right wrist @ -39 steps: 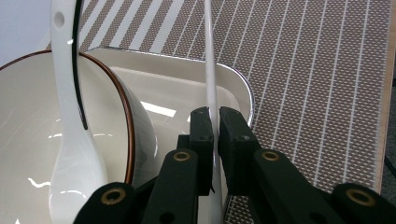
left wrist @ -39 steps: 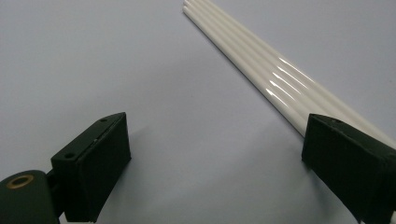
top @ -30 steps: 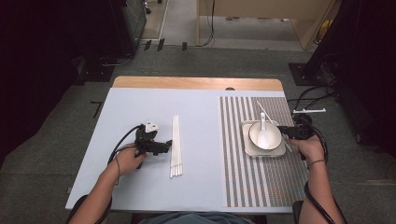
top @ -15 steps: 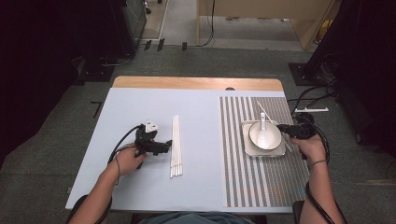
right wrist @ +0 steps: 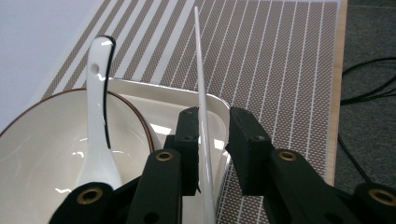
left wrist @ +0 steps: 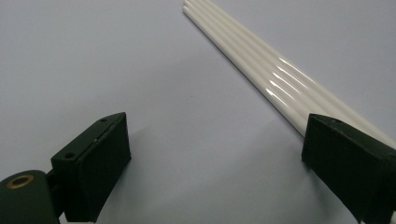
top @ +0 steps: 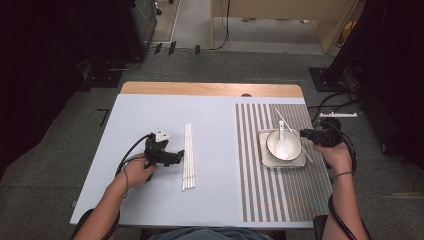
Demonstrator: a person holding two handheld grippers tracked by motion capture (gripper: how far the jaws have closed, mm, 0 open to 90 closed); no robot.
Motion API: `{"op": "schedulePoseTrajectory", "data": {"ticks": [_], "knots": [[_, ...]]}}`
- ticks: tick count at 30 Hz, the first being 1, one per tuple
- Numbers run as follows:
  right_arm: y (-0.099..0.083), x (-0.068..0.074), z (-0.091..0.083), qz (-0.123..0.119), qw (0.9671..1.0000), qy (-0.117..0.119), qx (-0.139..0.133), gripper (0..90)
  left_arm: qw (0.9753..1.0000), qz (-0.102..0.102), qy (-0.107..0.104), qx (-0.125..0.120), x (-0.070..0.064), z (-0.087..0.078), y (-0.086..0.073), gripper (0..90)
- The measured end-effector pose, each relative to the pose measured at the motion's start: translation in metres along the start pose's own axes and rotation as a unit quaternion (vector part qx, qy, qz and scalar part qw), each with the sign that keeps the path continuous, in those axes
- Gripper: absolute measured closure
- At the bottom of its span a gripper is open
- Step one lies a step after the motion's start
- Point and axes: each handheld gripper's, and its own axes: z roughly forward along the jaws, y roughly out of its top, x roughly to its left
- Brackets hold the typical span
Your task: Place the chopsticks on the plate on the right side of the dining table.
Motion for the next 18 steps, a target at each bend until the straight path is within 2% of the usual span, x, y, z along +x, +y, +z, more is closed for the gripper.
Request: {"op": "schedulePoseTrajectory", "data": {"ticks": [8, 14, 17, 18], "knots": [[0.011, 0.017, -0.012, -0.015, 0.9998, -0.005, -0.009, 64.4, 1.0, 0.0, 0.0, 0.0, 0.0, 0.0, 0.0, 7.8], [0.014, 0.03, -0.011, -0.031, 0.9995, -0.002, -0.003, 59.3, 1.0, -0.001, 0.0, -0.001, 0.0, 0.0, 0.0, 7.8], [0.016, 0.038, -0.01, -0.037, 0.9993, 0.001, -0.001, 54.5, 1.0, 0.0, 0.0, -0.001, 0.0, 0.0, 0.0, 7.8], [0.017, 0.043, -0.009, -0.041, 0.9991, 0.003, 0.001, 50.4, 1.0, 0.0, 0.0, -0.001, 0.0, 0.0, 0.0, 7.8]]}}
